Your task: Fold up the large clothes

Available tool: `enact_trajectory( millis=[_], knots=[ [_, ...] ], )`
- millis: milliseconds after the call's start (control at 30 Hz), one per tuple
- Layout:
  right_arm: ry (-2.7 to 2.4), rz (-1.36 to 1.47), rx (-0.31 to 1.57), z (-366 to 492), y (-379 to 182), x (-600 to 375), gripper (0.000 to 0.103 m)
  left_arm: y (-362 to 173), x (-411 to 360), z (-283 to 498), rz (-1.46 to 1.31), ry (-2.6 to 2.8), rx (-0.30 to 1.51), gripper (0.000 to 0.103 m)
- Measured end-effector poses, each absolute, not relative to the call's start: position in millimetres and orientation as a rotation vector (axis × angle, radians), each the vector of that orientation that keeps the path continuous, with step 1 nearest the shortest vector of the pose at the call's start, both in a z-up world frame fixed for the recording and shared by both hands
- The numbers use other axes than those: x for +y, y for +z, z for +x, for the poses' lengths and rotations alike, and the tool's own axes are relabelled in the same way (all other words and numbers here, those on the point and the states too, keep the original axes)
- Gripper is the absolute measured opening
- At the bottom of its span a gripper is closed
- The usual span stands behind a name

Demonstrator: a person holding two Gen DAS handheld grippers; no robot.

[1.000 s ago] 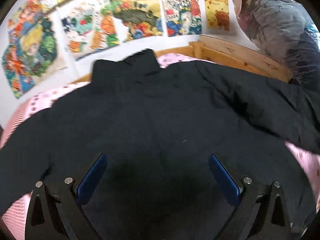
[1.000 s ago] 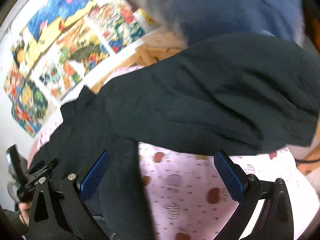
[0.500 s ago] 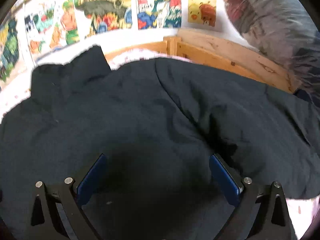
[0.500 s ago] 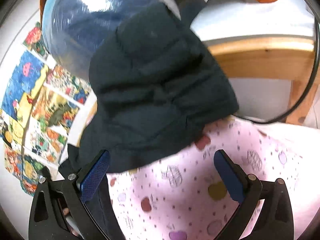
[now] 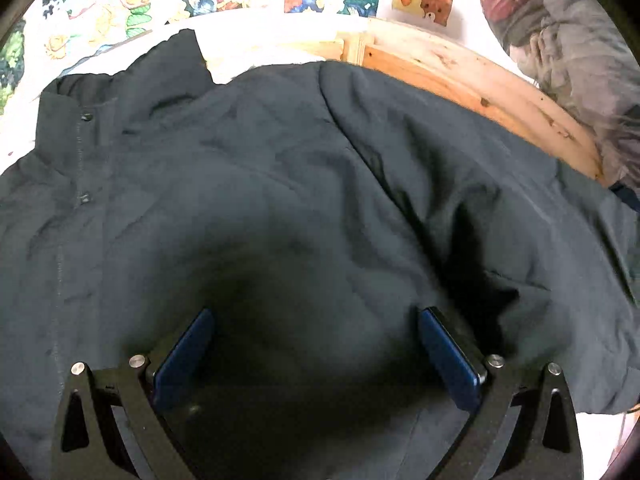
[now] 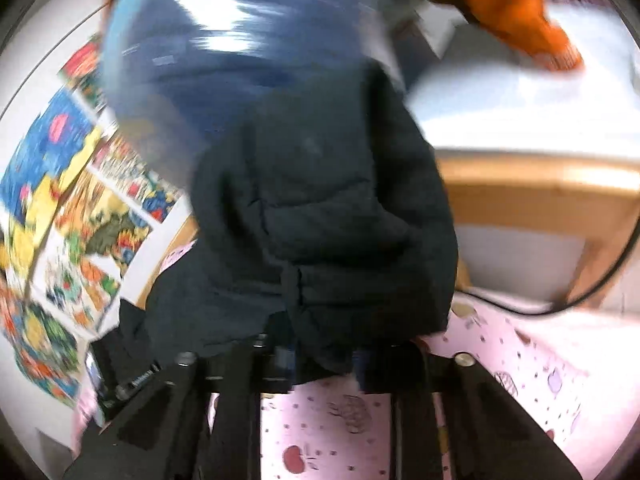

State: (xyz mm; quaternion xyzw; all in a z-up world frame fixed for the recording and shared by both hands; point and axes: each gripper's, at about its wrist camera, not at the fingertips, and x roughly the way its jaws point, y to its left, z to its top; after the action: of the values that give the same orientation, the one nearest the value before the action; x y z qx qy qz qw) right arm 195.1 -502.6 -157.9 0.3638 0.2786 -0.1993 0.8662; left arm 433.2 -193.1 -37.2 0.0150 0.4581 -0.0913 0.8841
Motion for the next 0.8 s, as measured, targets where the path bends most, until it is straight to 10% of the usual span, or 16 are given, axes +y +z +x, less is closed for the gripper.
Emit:
enact_trajectory(
  millis=[433,800],
  knots=[
    [-0.037,0.104,0.314,232,-16,-363,0.013,23,-75,358,0.013,-0.232,0.869,0.103],
    [0.344,-0.169,0.589,288,-16,-197,0.012,34,94,291,-0.192,-0.152,0.857,0.103]
  ],
)
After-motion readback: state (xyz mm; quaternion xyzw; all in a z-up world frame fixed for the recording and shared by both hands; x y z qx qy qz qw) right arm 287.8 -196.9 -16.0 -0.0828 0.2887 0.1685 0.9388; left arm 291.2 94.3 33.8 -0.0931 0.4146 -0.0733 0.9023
